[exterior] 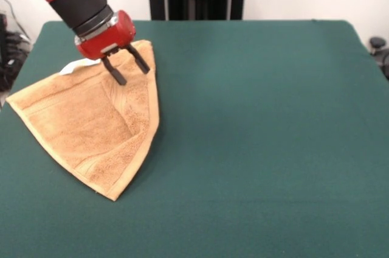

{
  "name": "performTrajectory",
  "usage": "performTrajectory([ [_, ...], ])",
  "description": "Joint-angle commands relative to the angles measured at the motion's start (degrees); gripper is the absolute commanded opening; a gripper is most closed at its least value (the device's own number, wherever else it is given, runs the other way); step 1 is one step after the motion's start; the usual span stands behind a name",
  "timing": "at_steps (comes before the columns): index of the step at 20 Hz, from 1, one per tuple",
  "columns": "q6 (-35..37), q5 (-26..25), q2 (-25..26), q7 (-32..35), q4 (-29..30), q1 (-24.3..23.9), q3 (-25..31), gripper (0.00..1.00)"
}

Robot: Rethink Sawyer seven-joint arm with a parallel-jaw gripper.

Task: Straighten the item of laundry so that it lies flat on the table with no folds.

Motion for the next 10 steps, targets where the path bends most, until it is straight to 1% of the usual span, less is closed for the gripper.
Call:
performTrajectory([
  [1, -4.5, -0.6, 3.3, 19.3, 5.3, 3.2, 5.4, 1.0],
  [5, -4.5, -1.0, 3.0, 19.3, 5.0, 3.5, 4.7, 1.0],
  [10, -3.9, -0.3, 3.3, 15.2, 4.2, 2.7, 6.1, 1.0],
])
